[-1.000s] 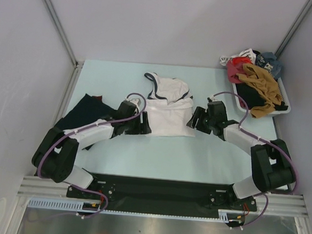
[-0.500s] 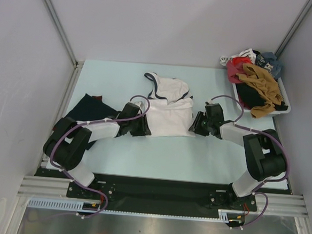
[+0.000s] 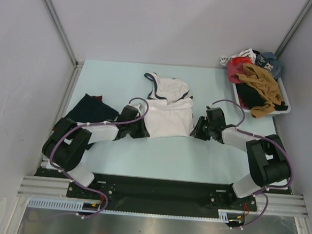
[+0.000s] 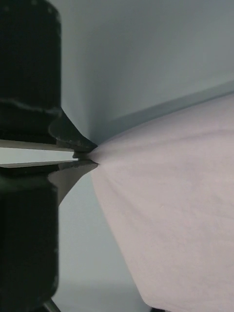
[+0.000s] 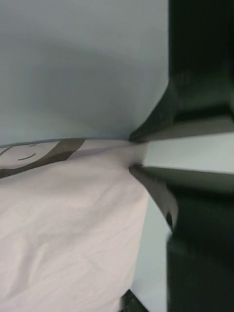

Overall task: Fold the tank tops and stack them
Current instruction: Fold the tank top

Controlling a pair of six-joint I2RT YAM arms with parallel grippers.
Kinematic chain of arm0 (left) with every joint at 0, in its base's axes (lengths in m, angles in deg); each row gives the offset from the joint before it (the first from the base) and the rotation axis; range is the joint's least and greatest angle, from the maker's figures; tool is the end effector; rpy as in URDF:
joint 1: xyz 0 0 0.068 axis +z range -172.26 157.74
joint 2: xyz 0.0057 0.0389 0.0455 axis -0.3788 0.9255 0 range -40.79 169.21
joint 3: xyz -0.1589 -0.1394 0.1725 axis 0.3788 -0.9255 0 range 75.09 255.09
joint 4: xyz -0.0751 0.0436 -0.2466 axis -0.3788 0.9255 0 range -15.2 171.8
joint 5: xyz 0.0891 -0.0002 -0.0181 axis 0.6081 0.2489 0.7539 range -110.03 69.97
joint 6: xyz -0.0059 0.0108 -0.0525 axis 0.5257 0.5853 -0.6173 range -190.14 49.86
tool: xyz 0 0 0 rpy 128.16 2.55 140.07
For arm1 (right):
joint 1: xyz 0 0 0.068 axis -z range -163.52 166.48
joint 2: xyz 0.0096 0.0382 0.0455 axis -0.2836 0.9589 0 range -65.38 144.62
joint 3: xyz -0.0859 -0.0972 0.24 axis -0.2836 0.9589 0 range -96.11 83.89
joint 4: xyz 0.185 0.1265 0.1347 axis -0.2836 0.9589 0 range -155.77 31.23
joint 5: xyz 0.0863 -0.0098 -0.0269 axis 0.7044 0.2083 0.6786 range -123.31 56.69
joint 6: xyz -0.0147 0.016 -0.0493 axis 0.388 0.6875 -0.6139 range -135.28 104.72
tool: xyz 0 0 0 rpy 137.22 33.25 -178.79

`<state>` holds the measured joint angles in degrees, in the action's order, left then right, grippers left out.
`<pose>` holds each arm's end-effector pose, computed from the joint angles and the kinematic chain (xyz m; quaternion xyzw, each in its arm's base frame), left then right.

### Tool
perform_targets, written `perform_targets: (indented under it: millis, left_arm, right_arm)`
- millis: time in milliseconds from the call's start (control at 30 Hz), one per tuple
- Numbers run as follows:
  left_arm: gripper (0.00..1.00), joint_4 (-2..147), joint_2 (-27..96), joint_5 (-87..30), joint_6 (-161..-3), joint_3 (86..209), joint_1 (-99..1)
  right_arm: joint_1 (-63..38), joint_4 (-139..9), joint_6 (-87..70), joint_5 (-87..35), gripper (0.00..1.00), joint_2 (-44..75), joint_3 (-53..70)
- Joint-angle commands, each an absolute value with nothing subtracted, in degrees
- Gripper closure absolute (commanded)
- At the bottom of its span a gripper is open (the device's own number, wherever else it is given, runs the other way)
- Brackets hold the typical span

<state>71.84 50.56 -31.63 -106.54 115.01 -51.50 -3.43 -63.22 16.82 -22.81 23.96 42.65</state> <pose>0.2566 -0.1520 0.1418 -0.0224 0.9307 -0.2706 0.2453 0.2746 0.1064 0.1509 0.0689 0.9357 0.2244 0.2635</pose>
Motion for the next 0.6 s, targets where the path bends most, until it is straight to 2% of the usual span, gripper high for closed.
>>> perform_targets:
  millis: [0,33,67,100,300,467,567]
  left_arm:
    - [0.90,72.87,50.27,-31.63,-106.43,112.62,-52.06]
    - [0.97,72.52,48.79,-31.02,-106.61,111.40,-52.06]
    - [1.00,72.52,47.99,-30.76,-106.61,110.86,-52.06]
    - [1.00,72.69,47.28,-30.58,-106.52,110.51,-52.06]
    - [1.00,78.22,44.12,-31.45,-104.94,112.00,-52.06]
    - [1.00,83.58,36.57,-33.21,-104.42,112.70,-52.14]
    - [1.00,89.73,32.60,-31.29,-102.67,118.40,-52.06]
  right_arm:
    - [-4.09,-60.85,16.97,-23.37,0.77,23.48,45.73]
    - [-4.09,-61.20,17.15,-23.47,0.86,22.87,46.61]
    - [-4.00,-61.46,17.33,-23.64,0.95,22.16,47.23]
    - [-4.09,-61.64,17.68,-23.99,1.00,20.33,47.84]
    - [-4.62,-57.96,17.50,-24.26,1.00,14.25,46.89]
    - [-7.69,-49.35,16.63,-25.48,1.00,6.26,43.38]
    - [-7.35,-46.36,15.84,-25.23,1.00,3.62,38.22]
